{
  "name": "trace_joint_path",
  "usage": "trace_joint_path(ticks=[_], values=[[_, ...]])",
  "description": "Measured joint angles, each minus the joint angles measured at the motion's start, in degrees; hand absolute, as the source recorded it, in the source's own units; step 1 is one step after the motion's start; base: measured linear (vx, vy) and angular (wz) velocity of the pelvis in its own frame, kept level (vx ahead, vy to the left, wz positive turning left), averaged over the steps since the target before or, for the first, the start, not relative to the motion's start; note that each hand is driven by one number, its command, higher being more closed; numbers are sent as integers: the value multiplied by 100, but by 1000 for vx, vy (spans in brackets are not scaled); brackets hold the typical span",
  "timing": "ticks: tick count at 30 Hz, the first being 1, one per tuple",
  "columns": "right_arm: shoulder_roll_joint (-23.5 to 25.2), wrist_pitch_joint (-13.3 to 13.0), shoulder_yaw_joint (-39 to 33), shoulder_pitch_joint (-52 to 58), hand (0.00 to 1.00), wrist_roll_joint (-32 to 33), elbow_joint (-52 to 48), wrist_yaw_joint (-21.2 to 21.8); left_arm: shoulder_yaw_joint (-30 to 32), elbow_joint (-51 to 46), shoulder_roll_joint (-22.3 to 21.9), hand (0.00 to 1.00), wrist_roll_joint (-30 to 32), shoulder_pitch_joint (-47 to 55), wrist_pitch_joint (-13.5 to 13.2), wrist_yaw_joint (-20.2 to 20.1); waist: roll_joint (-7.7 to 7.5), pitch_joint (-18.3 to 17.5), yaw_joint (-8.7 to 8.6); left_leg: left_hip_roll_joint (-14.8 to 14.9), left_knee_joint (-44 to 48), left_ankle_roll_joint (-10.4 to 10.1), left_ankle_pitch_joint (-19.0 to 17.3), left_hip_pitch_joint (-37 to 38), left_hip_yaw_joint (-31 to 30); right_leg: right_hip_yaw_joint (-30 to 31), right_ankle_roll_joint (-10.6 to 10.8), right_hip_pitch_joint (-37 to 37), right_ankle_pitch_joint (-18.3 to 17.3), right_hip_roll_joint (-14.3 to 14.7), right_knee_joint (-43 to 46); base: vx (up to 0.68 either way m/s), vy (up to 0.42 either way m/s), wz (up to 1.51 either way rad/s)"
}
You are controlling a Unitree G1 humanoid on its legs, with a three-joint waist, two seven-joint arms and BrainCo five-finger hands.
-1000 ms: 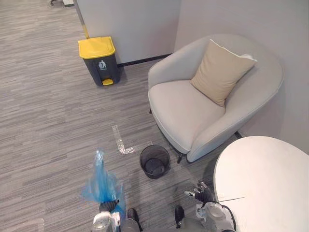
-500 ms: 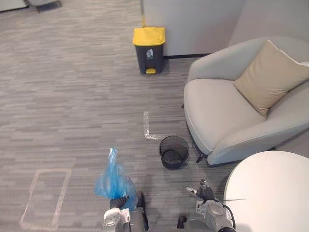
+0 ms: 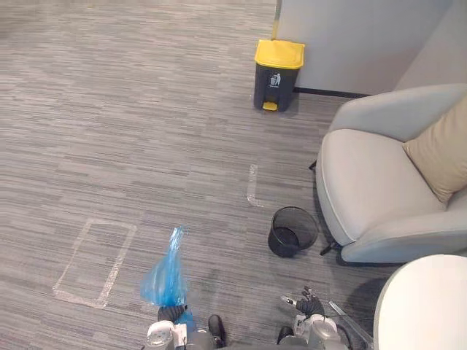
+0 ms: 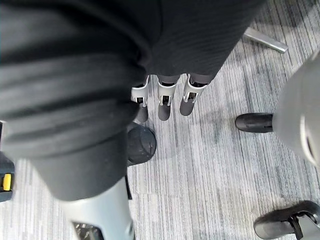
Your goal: Gather rubbish on tea table into small bin, then transfer packed bag to large trash can.
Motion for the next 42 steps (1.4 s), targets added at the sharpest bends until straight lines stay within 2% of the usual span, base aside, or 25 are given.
trace_joint_path(ticks=[1, 3, 5, 7, 9, 11, 13, 15, 16, 18, 20, 22, 24, 25, 26, 27, 28, 29, 30, 33, 34, 36, 39, 41, 42], values=[[-50, 1, -10, 0, 0, 0, -4, 1, 1, 14, -18, 100, 1, -15, 4, 0, 30, 41, -9, -29, 30, 70, -54, 65, -121, 30, -134, -106, 14, -81, 505, 103, 58, 57], [-65, -4, -35, 142, 0, 22, -56, 2, 95, -47, -76, 100, 0, 10, 10, -4, 147, 88, -135, 115, 312, 135, -262, 213, -493, 826, -899, -904, 608, 28, 2393, 177, 81, 84], [-22, -9, -100, 145, 0, 4, -169, 6, 244, -50, -76, 100, -3, 27, 43, 11, 109, 113, -143, 277, 528, 174, -504, 279, -765, 1174, -516, -1279, 107, 498, 2906, 252, 25, 64], [132, -10, -218, 157, 0, 6, -175, 4, 243, -21, -30, 100, -2, 3, 55, 0, -16, 140, -135, 328, 443, 178, -657, 562, -925, 851, -427, -1673, -218, 911, 2525, 343, -27, 41], [154, -15, -235, 140, 0, 5, -215, 7, 242, -12, -75, 100, -1, -57, 57, -2, -8, 142, -145, 303, 349, 53, -765, 774, -937, 715, -421, -1831, -187, 1177, 1832, 326, -33, 18], [152, -11, -364, 149, 0, 7, -204, 9, 244, -7, -138, 100, 0, -119, 55, -30, 11, 125, -190, 242, 337, -74, -931, 959, -1044, 727, -677, -1883, -49, 1392, 1376, 421, -64, 36], [162, -8, -498, 279, 0, 9, -224, 3, 402, 23, -292, 100, 6, -101, 54, -85, 83, 33, -263, 250, 490, -365, -1171, 1283, -1289, 568, -946, -1616, 136, 1559, 1022, 667, -104, 70], [62, -6, -495, 260, 0, 6, -271, 5, 467, 13, -552, 100, 10, -213, 59, -99, 358, -19, -271, 444, 1963, -638, -1122, 615, -1235, 280, -997, -1312, 145, 1600, 748, 700, -79, 54], [30, 5, -426, 261, 0, 6, -304, 1, 484, -20, -686, 100, 10, -217, 59, -112, 467, -7, -251, 556, 3134, -936, -762, 149, -1101, 281, -997, -937, 144, 1686, 389, 609, -58, 26], [121, 46, -306, 245, 0, 18, -306, 2, 560, -112, -768, 100, 8, -190, 54, -131, 510, 28, -131, 978, 4554, -869, -700, -379, -740, 450, -1027, -286, 124, 1805, -44, 628, -17, -15], [207, 67, -245, 180, 0, 25, -311, -5, 625, -198, -753, 100, 7, -229, 53, -148, 390, 114, -113, 1291, 4881, -614, -853, -708, -403, 640, -1040, 371, 116, 1761, -410, 491, 30, -21], [255, 88, -225, 28, 0, 34, -381, -32, 623, -285, -773, 100, 7, -252, 45, -170, 330, 151, -43, 1499, 4316, -513, -1026, -1156, -141, 819, -1040, 665, 116, 1611, -491, 434, 123, -45], [267, 86, -259, 3, 0, 49, -469, -66, 621, -342, -780, 100, 7, -302, 45, -176, 346, 155, 30, 1522, 3089, -510, -923, -1393, -157, 1000, -960, 782, 74, 1455, -461, 358, 221, -61], [277, 83, -297, 5, 0, 51, -488, -83, 618, -359, -787, 100, 6, -292, 39, -165, 376, 136, 79, 1507, 2278, -542, -539, -1396, -308, 1088, -777, 817, -31, 1398, -381, 359, 323, -81], [259, 84, -342, 48, 0, 50, -513, -91, 571, -337, -830, 100, 5, -249, 38, -156, 595, 36, 118, 1568, 1303, -698, 597, -1335, -735, 1267, -428, 835, -244, 1482, -288, 337, 342, -78], [301, 121, -317, 27, 0, 59, -412, -101, 618, -303, -698, 100, 0, -279, 48, -129, 351, 24, 136, 1373, 1652, -760, 403, -1389, -696, 1447, -210, 860, -482, 1222, -215, 344, 316, -60], [323, 135, -266, 18, 0, 41, -411, -60, 630, -330, -633, 100, -2, -417, 43, -74, 214, 24, 130, 1265, 1700, -694, 165, -1353, -569, 1586, -233, 802, -465, 1058, -119, 254, 228, -36], [339, 148, -281, 24, 0, 37, -411, -58, 630, -348, -626, 100, -2, -466, 40, -68, 185, 23, 140, 1248, 1771, -644, 36, -1332, -458, 1703, -270, 745, -399, 1006, -13, 313, 268, -47], [344, 151, -319, 41, 0, 28, -435, -58, 631, -333, -654, 100, -2, -483, 42, -67, 198, 31, 140, 1266, 1922, -578, -160, -1248, -327, 1802, -158, 602, -218, 951, 278, 278, 302, -79], [332, 150, -219, 16, 0, 15, -453, -59, 566, -298, -673, 100, -9, -287, 59, -35, 213, 73, 157, 1292, 1660, -496, -556, -442, 342, 2186, 76, -352, 349, 773, 2303, 279, 272, -103], [321, 151, -217, 96, 0, 9, -454, -59, 548, -220, -653, 100, -9, -254, 97, -4, 244, 94, 41, 1267, 1483, -497, -647, -87, 437, 1995, 56, -753, 312, 738, 3156, 252, 137, -54], [327, 166, -226, 242, 0, 6, -477, -71, 548, -201, -624, 100, -10, -257, 133, 37, 190, 62, 31, 1222, 1152, -562, -722, 350, 614, 1586, -49, -1242, 114, 754, 3617, 357, 93, -32], [299, 168, -374, 121, 0, -1, -425, -90, 546, -15, -582, 100, -10, -401, 176, 35, 194, 65, -85, 1200, 682, -605, -696, 865, 780, 473, -278, -1724, -289, 820, 2892, 376, -32, -10], [304, 169, -474, 15, 0, -8, -373, -94, 509, 64, -532, 100, -8, -427, 176, 30, 231, 84, -197, 1199, 340, -647, -687, 1205, 791, -60, -455, -1810, -87, 1058, 1638, 502, -125, 10], [305, 166, -492, 34, 0, -16, -352, -93, 420, 115, -474, 100, -7, -431, 176, 26, 184, 71, -215, 1129, 234, -673, -694, 1341, 733, -129, -530, -1752, 287, 1180, 942, 529, -143, 9]])
